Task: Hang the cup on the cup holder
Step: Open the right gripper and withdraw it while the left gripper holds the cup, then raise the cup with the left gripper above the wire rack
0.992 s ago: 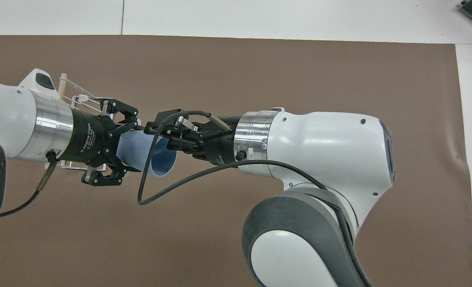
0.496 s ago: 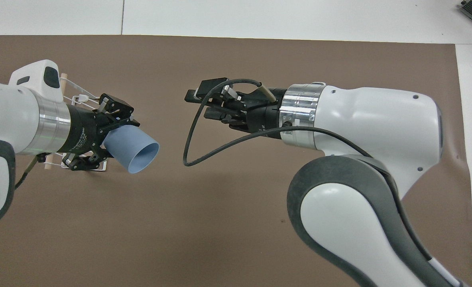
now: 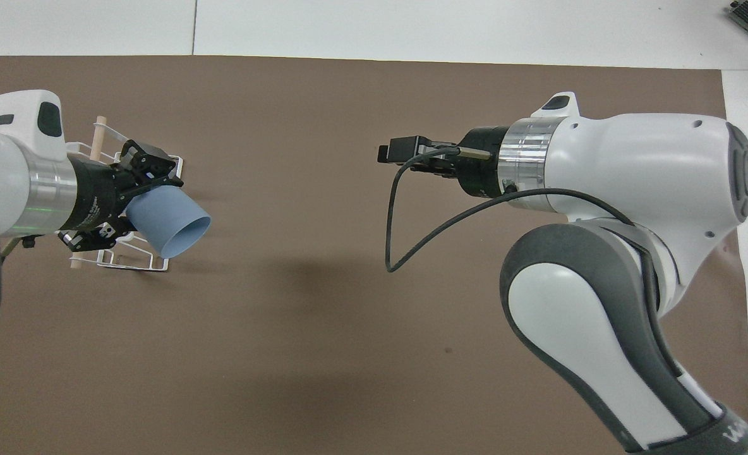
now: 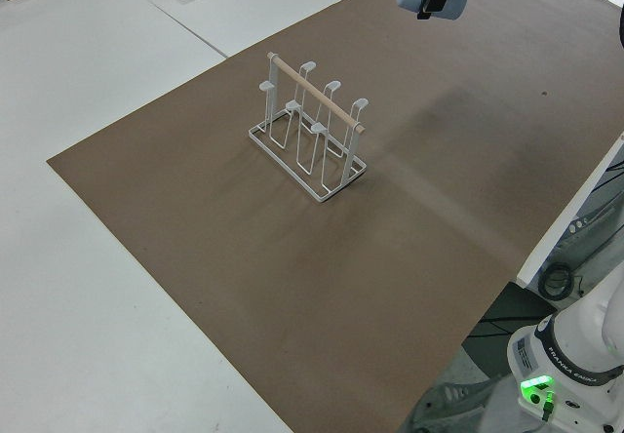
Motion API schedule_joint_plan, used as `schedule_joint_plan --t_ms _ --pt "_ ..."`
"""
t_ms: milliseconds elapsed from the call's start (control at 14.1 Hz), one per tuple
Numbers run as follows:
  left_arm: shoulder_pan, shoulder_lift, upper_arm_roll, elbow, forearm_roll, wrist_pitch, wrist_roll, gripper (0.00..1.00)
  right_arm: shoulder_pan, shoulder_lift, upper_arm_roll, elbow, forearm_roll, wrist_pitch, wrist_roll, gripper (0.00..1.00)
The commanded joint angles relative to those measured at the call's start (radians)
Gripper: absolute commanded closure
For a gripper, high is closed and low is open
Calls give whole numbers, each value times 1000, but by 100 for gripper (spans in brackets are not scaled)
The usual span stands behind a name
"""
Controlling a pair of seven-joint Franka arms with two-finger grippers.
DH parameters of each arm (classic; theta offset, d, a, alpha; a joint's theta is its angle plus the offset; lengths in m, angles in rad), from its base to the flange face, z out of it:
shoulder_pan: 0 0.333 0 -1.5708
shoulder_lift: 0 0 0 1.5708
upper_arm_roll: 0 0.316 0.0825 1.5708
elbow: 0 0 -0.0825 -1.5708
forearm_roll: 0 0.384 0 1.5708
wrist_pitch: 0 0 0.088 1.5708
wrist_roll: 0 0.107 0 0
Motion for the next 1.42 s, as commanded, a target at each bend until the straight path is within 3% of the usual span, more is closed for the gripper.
schedule_joint_plan --t_ms 0,142,212,567,708,850,1062,1204,1346 --pt "38 -36 -3 -38 17 17 21 100 -42 -36 9 -33 -249 -122 -22 41" --pt "47 -36 -5 -40 17 17 14 100 -49 -39 9 -82 -422 -185 -57 40" --pt "52 -39 -5 -55 17 20 20 100 -52 -39 9 -117 -443 -181 -56 40" --pt "72 -47 -1 -64 17 32 89 100 -130 -30 -25 -196 -446 -105 -60 40" --pt "88 -50 0 -66 16 11 64 100 -154 -28 -83 -192 -446 -105 -80 40" --pt "116 -47 3 -64 37 20 -46 100 -154 -28 -147 -182 -458 -118 -137 33" --pt "101 -41 0 -90 240 171 -195 100 -151 -33 -166 -147 -573 -202 -174 35" --pt "72 -4 -6 -95 502 215 -386 100 -147 -34 -165 -98 -595 -286 -163 43" --pt "39 47 -6 -91 714 216 -562 100 -147 -41 -163 -60 -595 -361 -139 45"
